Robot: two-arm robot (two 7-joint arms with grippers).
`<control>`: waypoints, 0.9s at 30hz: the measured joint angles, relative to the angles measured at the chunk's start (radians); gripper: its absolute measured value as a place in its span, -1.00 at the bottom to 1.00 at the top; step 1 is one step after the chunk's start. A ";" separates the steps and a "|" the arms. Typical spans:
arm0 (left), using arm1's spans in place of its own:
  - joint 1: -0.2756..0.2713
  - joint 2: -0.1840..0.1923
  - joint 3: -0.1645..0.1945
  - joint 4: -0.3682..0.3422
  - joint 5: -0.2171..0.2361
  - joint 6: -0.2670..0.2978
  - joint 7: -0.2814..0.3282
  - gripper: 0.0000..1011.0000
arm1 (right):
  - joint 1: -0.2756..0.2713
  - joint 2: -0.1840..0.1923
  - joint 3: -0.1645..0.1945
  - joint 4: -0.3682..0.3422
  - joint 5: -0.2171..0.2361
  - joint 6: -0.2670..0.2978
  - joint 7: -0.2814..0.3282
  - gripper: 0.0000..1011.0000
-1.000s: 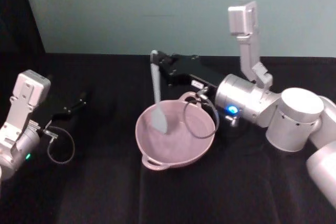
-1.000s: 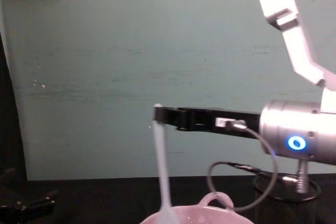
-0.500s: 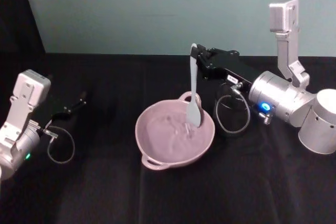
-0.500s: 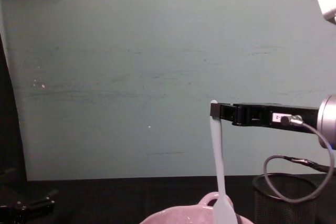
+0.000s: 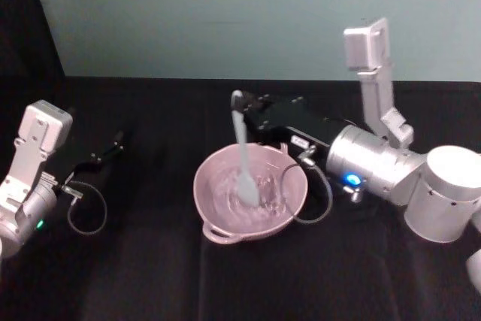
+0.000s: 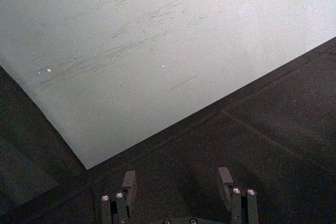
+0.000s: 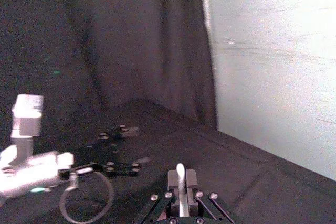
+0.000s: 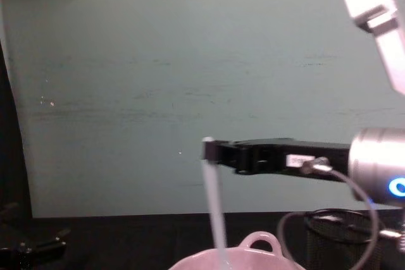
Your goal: Use the one hand to pick up the spoon and stir the clear water in the bowl.
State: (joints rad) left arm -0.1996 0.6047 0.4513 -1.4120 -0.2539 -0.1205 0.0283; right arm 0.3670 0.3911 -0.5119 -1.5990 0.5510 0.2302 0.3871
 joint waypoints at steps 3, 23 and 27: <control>0.000 0.000 0.000 0.000 0.000 0.000 0.000 1.00 | 0.006 -0.013 -0.019 -0.004 -0.003 0.001 0.009 -0.83; 0.000 0.000 0.000 0.000 0.000 0.000 0.000 1.00 | 0.067 0.003 -0.002 -0.080 0.008 0.005 0.020 -0.83; 0.000 0.000 0.000 0.000 0.000 0.000 0.000 1.00 | 0.092 0.033 0.026 -0.117 0.018 0.025 0.014 -0.83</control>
State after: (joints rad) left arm -0.1995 0.6047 0.4513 -1.4120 -0.2539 -0.1205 0.0283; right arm 0.4592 0.4246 -0.4855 -1.7160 0.5687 0.2555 0.4011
